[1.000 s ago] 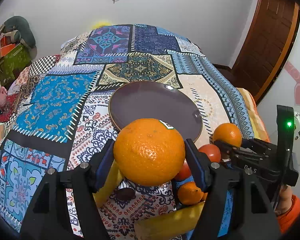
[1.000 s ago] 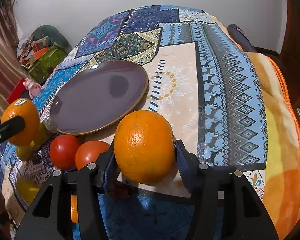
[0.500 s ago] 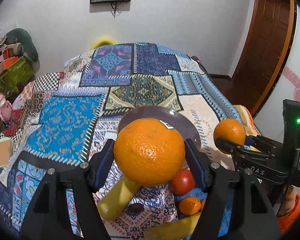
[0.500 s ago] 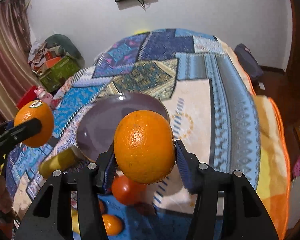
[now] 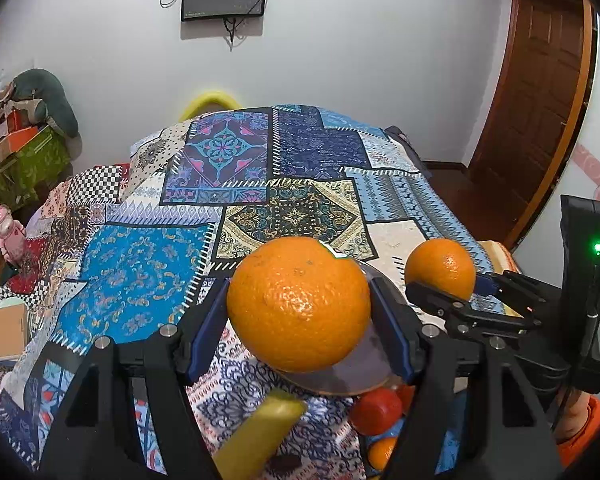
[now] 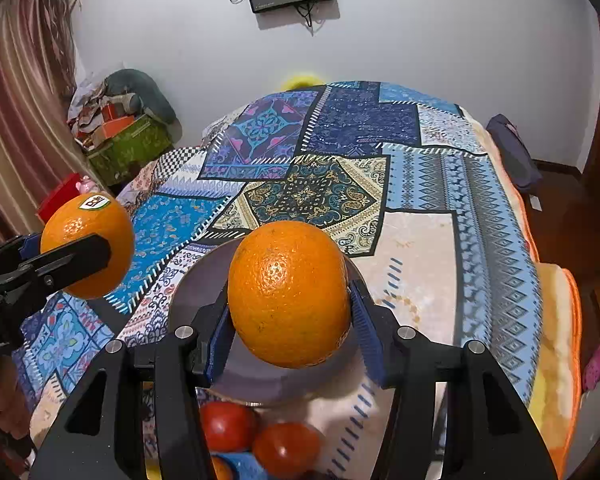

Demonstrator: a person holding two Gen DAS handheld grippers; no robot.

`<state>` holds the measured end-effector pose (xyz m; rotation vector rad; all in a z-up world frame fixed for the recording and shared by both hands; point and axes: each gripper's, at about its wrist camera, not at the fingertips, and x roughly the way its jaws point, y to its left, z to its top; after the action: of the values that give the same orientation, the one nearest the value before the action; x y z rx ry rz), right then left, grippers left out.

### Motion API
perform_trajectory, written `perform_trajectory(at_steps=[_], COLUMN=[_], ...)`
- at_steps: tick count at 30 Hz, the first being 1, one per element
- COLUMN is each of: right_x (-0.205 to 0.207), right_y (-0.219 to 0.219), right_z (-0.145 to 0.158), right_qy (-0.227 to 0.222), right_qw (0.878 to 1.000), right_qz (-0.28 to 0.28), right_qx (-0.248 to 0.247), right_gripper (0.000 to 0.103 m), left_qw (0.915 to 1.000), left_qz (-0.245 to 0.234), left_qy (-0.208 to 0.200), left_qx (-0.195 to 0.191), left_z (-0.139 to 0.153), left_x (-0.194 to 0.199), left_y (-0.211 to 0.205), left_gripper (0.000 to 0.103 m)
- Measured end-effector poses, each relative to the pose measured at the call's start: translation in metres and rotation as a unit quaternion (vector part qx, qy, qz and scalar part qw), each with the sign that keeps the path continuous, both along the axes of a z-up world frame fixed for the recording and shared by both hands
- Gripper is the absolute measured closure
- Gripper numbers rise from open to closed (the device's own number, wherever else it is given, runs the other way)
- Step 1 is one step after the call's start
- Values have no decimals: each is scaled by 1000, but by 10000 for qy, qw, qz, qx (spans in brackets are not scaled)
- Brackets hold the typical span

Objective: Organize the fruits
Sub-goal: 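Carry the orange in the right tool over the dark plate while the left tool carries its orange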

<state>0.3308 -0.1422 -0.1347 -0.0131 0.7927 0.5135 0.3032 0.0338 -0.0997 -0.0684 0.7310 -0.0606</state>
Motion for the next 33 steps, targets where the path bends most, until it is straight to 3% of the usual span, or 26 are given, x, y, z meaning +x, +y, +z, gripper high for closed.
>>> perform_trajectory(at_steps=[19,26,33], right_x=[33,35,36], right_y=[18,23,26], right_z=[-56,-65,-66], right_qy=[634,753,744], right_qw=[9965,9951,9946], right_qz=[232,357,437], right_qx=[-494,-528,-578], right_gripper=[53,53,52], left_qw=[9972,9944,9934], left_qz=[-143,-234,-274], left_qy=[735,1008,1114], left_qx=[79,-198,-27], left_z=[-68,-83,-92], left_x=[53,66,71], left_y=[-3,-2,-12], left_gripper=[34,34,34])
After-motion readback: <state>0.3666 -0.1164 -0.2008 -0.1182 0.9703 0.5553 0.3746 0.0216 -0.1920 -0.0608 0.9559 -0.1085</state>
